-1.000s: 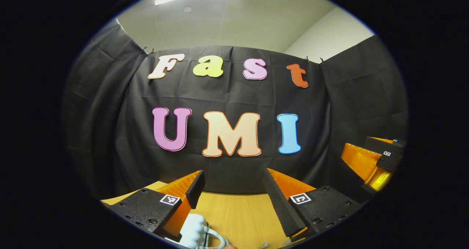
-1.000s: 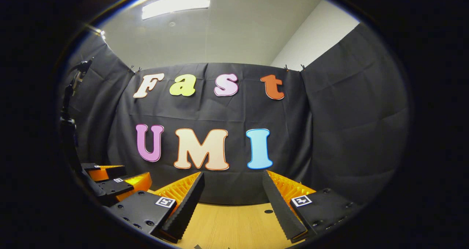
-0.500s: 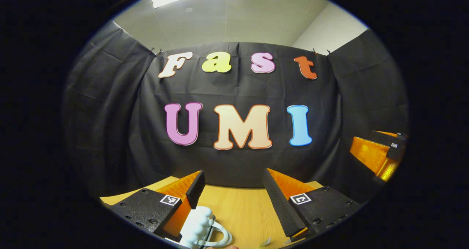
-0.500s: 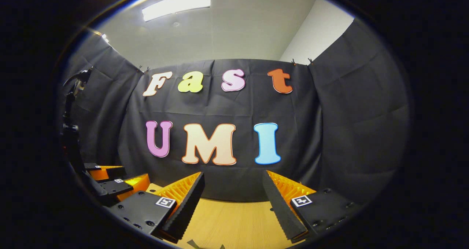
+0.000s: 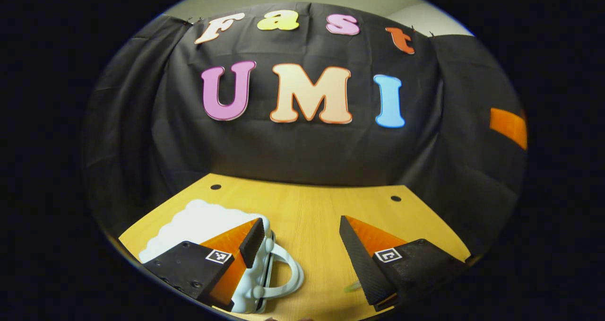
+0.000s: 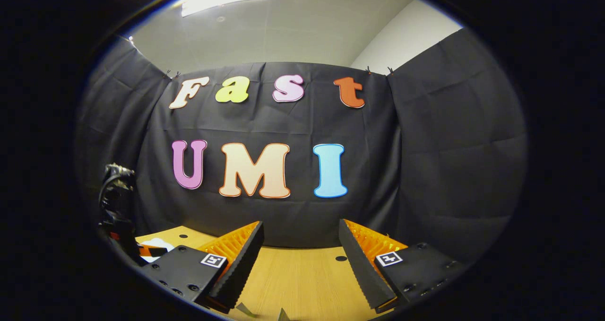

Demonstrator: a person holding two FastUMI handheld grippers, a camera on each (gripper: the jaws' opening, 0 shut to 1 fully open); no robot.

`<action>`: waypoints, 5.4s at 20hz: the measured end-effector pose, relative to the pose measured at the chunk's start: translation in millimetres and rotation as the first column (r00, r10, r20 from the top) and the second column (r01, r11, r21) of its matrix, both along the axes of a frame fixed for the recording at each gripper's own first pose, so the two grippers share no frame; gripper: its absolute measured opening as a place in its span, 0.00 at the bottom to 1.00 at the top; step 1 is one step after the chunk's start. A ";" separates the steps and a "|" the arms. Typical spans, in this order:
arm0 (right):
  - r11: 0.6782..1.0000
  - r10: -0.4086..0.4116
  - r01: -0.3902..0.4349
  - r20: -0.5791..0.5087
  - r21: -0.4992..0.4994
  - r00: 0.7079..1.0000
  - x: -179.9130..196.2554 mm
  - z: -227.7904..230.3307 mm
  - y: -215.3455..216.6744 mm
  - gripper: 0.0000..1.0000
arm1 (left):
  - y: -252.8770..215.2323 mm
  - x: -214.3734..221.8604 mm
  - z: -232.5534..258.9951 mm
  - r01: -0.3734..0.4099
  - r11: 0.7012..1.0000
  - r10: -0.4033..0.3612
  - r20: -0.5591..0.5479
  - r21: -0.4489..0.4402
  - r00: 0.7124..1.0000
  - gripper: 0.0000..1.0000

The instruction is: First open the suitcase, pack the skin care products into it, and then close the suitcase.

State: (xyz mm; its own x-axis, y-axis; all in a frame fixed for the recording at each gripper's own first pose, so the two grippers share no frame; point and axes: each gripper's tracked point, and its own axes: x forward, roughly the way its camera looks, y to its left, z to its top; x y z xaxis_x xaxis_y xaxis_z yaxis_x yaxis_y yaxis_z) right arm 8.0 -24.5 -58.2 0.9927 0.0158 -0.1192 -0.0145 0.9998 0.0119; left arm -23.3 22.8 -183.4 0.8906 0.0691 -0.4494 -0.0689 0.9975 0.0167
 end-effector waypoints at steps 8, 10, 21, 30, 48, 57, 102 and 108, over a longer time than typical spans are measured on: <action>0.999 -0.032 0.031 -0.026 -0.041 0.999 -0.2 -9.2 -11.6 0.98 | 1.1 -8.1 -79.4 0.003 1.000 -0.004 -0.250 -0.004 0.968 0.95; 0.998 -0.033 0.032 -0.036 -0.046 0.999 0.3 -12.2 -12.5 0.98 | 1.6 -11.1 -99.3 -0.007 1.000 -0.002 -0.320 -0.029 0.947 0.94; 0.997 -0.033 0.029 -0.049 -0.076 0.998 8.1 -22.7 -14.8 0.98 | -6.4 -20.9 -159.8 -0.020 0.998 -0.012 -0.509 -0.057 0.861 0.88; 0.996 -0.046 0.043 -0.049 -0.074 0.998 6.2 -25.4 -20.4 0.99 | 10.1 -26.4 -176.8 -0.040 0.999 0.017 -0.586 -0.025 0.810 0.12; 1.000 0.015 -0.015 -0.036 -0.010 0.999 3.0 -29.2 -1.9 0.96 | 24.7 -5.5 -90.1 0.021 0.998 -0.049 -0.504 -0.061 0.862 0.00; 0.999 0.032 -0.031 -0.042 0.018 0.999 8.4 -35.4 23.0 0.99 | 73.9 12.2 -9.0 0.030 0.997 -0.056 -0.406 -0.071 0.912 0.00; 1.000 0.009 -0.011 -0.047 -0.028 0.999 8.2 -45.1 190.0 0.98 | 517.4 -44.4 -18.4 -0.459 0.887 0.428 -0.286 -0.048 0.857 0.00; 0.999 0.029 -0.030 -0.047 -0.020 0.998 13.0 -43.5 186.0 0.98 | 512.0 -33.0 7.2 -0.536 0.835 0.525 -0.113 -0.128 0.844 0.60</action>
